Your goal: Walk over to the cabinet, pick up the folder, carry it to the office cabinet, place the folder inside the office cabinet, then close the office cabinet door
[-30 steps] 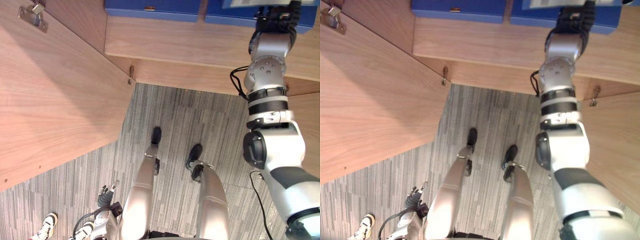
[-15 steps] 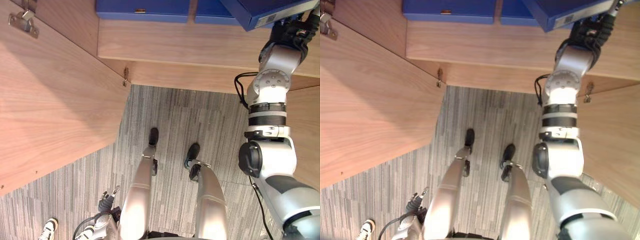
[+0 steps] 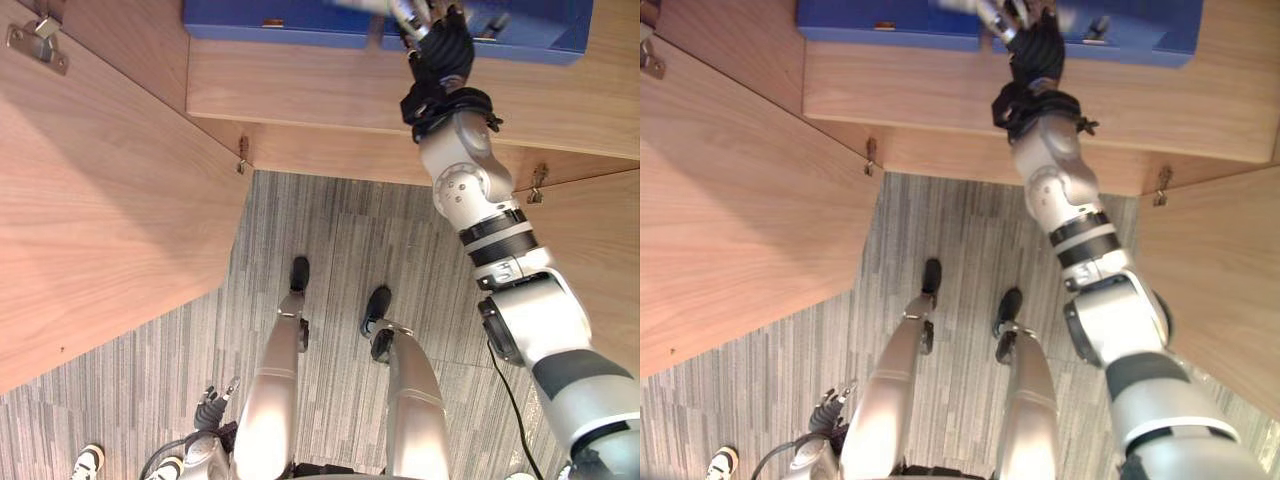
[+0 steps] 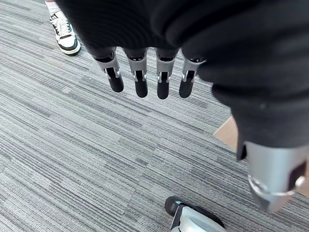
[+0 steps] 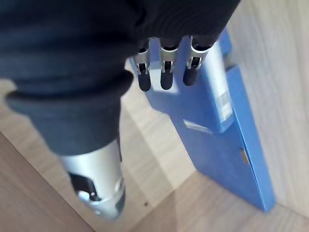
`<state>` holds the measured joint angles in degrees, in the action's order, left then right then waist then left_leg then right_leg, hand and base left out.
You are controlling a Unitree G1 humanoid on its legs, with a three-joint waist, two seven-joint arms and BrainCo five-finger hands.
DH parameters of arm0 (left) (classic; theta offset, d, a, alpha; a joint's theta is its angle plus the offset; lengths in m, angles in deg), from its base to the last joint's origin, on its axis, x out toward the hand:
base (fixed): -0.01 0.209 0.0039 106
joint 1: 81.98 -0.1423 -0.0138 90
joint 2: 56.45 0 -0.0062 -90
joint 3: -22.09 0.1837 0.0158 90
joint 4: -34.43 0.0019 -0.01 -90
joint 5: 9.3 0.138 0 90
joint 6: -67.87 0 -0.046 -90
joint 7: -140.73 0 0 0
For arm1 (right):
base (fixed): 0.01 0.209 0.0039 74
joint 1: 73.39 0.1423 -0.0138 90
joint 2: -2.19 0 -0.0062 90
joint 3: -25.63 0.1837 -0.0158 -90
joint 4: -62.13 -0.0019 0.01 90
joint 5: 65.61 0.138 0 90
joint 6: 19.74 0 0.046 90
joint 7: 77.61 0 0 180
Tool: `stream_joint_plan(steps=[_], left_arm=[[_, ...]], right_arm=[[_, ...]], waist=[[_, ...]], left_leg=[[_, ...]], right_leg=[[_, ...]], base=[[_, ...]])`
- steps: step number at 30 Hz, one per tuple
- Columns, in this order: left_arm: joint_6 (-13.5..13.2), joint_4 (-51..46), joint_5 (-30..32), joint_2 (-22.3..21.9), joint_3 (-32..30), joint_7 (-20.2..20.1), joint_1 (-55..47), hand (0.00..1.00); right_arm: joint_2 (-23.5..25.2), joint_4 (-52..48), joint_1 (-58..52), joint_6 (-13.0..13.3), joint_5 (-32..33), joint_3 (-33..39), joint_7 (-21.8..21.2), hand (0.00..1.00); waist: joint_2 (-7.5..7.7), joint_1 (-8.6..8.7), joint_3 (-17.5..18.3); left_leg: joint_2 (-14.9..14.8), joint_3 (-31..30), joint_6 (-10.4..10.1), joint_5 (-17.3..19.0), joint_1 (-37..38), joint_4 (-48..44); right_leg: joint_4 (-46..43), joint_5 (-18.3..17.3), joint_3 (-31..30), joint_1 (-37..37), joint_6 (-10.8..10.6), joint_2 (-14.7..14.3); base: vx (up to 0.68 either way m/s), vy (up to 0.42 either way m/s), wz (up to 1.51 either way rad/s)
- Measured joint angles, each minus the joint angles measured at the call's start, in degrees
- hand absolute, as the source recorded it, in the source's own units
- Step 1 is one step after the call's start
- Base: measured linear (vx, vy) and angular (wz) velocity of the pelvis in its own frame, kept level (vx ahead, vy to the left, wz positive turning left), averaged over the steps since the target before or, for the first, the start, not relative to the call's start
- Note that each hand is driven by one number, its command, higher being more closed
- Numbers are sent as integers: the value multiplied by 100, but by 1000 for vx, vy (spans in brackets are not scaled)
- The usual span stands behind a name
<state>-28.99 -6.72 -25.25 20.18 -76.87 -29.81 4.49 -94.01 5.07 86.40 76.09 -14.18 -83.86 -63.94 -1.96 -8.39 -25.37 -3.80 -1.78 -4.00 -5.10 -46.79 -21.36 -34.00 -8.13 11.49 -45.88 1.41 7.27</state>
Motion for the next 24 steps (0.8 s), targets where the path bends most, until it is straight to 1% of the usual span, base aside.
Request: stream_joint_plan(steps=[6,9,10,11,12,15,18,20,22,24], left_arm=[[-20,2,-1,4,-1,-2,-3,0],[-38,-1,-4,27,6,-7,-16,0],[-43,-1,-4,42,24,-10,-15,0],[-45,-1,-4,54,50,-11,-16,0],[-47,-1,-4,63,69,-11,-17,0],[-54,-1,0,92,116,-4,-19,0],[-83,-1,2,96,127,8,-25,0],[-99,-1,2,97,134,8,-30,0],[-116,-2,1,107,138,9,-39,0],[-146,-6,1,142,136,14,-67,0]], right_arm=[[-32,132,124,-21,-94,-57,-70,0],[-62,334,155,-37,-216,-62,-70,0],[-94,364,157,-63,-444,-68,-73,0],[-143,448,160,-148,-787,-95,-74,0],[-156,496,165,-178,-910,-95,-73,0],[-265,690,165,-352,-1785,-95,-59,0],[-367,785,165,-411,-2118,-94,22,0],[-414,780,166,-413,-2140,-91,51,0],[-451,564,153,-446,-2378,-82,119,0],[-466,-507,-41,-467,-2706,44,230,0]], waist=[[17,-5,-8],[61,-13,-6],[80,-11,-11],[91,-14,-6],[94,-15,-6],[103,-8,-12],[105,-8,-13],[108,-7,-14],[131,7,-28],[196,72,-65]], left_leg=[[-12,12,-1,-1,56,20],[-29,15,0,0,98,40],[-33,15,-1,0,97,41],[-35,16,0,0,97,41],[-36,16,0,0,97,41],[-44,16,0,1,90,41],[-50,14,2,2,87,39],[-60,13,3,4,87,37],[-85,18,2,8,85,36],[-113,31,-8,18,87,33]], right_leg=[[23,5,0,46,4,-13],[62,8,0,94,5,-35],[67,10,1,94,6,-40],[72,11,1,94,6,-43],[74,11,1,94,5,-44],[97,22,1,95,5,-55],[104,26,1,96,7,-62],[114,32,1,99,10,-73],[134,43,0,100,13,-98],[147,47,-1,100,17,-122]], base=[[0,0,0],[0,0,0],[0,0,0],[0,0,0],[36,-10,-1],[33,-5,-2],[0,0,0],[11,-6,-2],[22,-14,-5],[26,-19,-5]])
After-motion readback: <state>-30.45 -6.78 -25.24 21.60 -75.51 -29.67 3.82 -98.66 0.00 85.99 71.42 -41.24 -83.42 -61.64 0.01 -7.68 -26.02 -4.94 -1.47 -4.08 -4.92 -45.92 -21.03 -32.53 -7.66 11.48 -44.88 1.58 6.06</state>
